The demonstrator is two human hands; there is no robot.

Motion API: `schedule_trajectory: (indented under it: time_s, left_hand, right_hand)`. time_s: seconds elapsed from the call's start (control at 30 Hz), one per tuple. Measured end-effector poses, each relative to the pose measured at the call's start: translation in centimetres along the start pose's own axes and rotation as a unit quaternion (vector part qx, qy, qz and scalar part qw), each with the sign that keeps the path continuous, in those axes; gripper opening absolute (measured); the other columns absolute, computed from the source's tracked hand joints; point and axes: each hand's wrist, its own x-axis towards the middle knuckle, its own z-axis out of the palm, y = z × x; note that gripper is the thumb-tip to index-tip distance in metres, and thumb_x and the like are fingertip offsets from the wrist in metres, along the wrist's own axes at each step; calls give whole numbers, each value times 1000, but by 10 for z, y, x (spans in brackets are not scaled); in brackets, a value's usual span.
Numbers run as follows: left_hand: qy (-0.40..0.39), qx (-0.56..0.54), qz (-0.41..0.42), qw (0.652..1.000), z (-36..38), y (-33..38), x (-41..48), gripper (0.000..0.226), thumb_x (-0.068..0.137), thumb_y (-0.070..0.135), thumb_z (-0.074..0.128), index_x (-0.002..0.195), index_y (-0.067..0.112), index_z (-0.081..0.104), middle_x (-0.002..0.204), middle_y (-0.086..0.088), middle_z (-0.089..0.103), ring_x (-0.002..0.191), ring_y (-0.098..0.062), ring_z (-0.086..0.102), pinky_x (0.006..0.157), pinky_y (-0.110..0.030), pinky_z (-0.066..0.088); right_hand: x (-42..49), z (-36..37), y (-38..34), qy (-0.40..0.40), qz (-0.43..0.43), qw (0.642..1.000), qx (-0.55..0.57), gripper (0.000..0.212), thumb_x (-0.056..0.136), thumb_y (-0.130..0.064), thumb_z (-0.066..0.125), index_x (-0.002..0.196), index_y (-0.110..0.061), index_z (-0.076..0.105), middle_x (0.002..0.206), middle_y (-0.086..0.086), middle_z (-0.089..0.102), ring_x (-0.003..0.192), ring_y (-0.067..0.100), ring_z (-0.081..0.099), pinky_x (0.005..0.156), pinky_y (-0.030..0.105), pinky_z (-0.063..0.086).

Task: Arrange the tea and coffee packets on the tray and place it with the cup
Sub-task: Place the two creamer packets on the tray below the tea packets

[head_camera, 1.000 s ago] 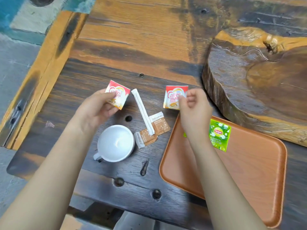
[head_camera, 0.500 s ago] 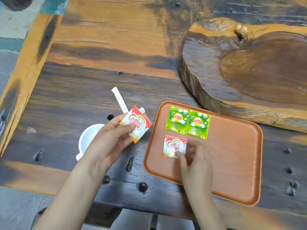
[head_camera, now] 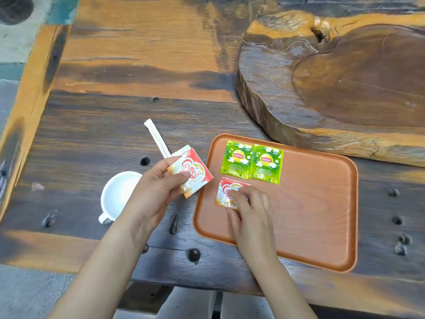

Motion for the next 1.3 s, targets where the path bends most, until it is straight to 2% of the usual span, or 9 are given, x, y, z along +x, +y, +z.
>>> schedule_trajectory:
  time_s: [0.33, 0.47, 0.63, 0.73, 0.83, 0.93, 1.07, 1.2, 1.3]
  left_hand:
    - [-12, 42, 12, 999, 15, -12, 4, 29, 82, -10, 54, 97, 13, 61, 69, 5, 73, 61, -5, 67, 60, -17, 54]
    - [-8, 45, 11, 999, 17, -11, 7, 29, 82, -9, 55, 99, 14, 61, 73, 5, 72, 62, -5, 67, 60, -16, 54]
    - [2, 46, 16, 999, 14, -9, 8, 31, 81, -8, 56, 101, 15, 60, 81, 1, 72, 67, -8, 66, 66, -21, 53]
    - [-13, 54, 25, 998, 17, -12, 5, 30, 80, -11, 56, 96, 14, 61, 73, 6, 73, 62, -4, 67, 56, -15, 53]
    - [-57, 62, 13, 996, 32, -20, -1, 30, 79, -11, 57, 99, 10, 62, 74, 5, 74, 63, -5, 67, 56, -15, 53]
    - [-95, 81, 7, 992, 50, -27, -8, 29, 77, -7, 62, 102, 8, 63, 85, -3, 73, 67, -6, 65, 61, -15, 53]
    - [-93, 74, 3, 993, 67, -31, -11, 23, 81, 0, 61, 97, 17, 65, 91, -11, 66, 69, -9, 62, 67, -20, 51]
    - [-97, 85, -4, 992, 72, -34, -10, 23, 81, 1, 61, 93, 20, 65, 91, -16, 64, 71, -16, 61, 67, -22, 52]
    - [-92, 139, 18, 986, 73, -38, -10, 24, 81, -1, 62, 93, 19, 66, 90, -16, 60, 76, -18, 57, 66, -16, 49]
  right_hand:
    - [4, -3, -2, -11, -5, 1000, 24, 37, 75, -9, 68, 112, -15, 62, 110, 7, 57, 103, 17, 41, 89, 24, 36]
    - [5, -4, -3, -22, -12, 1000, 15, 38, 76, -9, 66, 112, -17, 61, 107, 5, 56, 98, 16, 42, 85, 30, 45]
    - [3, -18, -1, 2, 7, 995, 99, 34, 84, -20, 58, 117, -17, 58, 111, 2, 56, 104, 14, 46, 93, 12, 33]
    - [4, -36, -5, 31, 90, 968, 233, 25, 84, -30, 54, 108, -25, 60, 102, -4, 61, 92, 10, 57, 83, 17, 44]
    - [8, -46, -15, -17, 170, 909, 381, 14, 83, -26, 61, 95, -33, 61, 90, -5, 68, 80, 5, 61, 72, 10, 46]
    - [13, -45, -18, -47, 202, 875, 437, 10, 82, -24, 64, 92, -28, 65, 85, 0, 71, 74, 9, 60, 69, 29, 49]
    - [17, -51, -9, 6, 241, 834, 496, 11, 85, -3, 61, 88, -13, 64, 65, -7, 67, 50, 0, 52, 49, 11, 43]
    - [14, -57, 1, 11, 243, 829, 504, 10, 85, -2, 59, 92, -8, 64, 70, -2, 67, 48, -1, 51, 48, 10, 41]
    - [8, -57, 8, 5, 242, 844, 478, 16, 83, -6, 64, 93, -19, 65, 77, -3, 69, 63, 4, 57, 60, 17, 46]
